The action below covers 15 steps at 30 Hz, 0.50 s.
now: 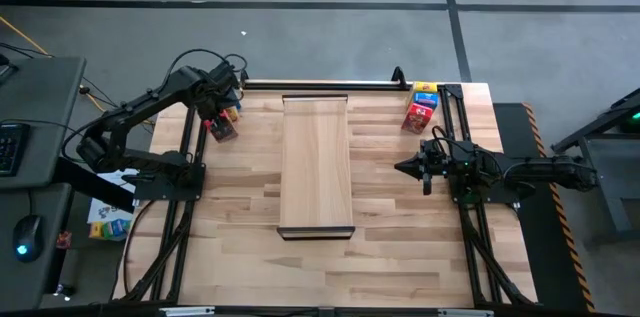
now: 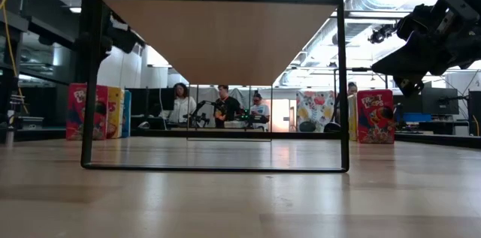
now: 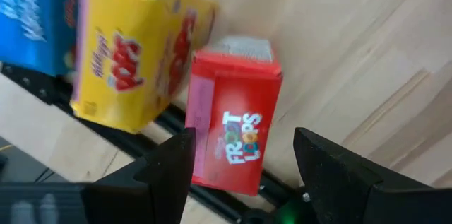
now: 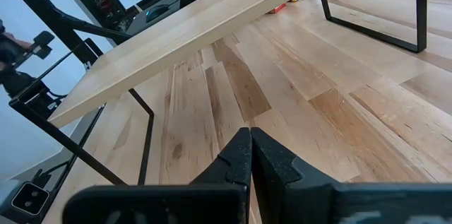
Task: Stack cereal on shelf
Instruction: Put the left red cereal box on the shelf
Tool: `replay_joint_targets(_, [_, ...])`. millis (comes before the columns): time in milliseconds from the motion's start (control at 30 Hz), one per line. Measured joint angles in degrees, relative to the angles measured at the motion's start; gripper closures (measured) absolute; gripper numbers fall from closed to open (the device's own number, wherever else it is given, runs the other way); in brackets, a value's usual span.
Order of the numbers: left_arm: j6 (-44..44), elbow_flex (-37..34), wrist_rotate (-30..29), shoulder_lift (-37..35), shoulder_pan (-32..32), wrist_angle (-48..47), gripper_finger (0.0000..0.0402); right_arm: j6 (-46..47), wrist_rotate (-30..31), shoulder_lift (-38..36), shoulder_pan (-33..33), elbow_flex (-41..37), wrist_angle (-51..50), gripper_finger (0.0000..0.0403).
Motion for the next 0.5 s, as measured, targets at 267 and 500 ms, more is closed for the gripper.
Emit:
replay_joint_targets(267, [2.39,-1.46,-1.26,-0.04,0.60,4.86,0.0172,0.00,0.00,0.00,0.00,0.00,-0.01,0.0402])
replay_joint_targets(500, [2.46,-1.47,-1.12,-0.04,0.56,4.83,0.0172,0.00,0.02,0.02,0.00,0.02,0.00,0.0402])
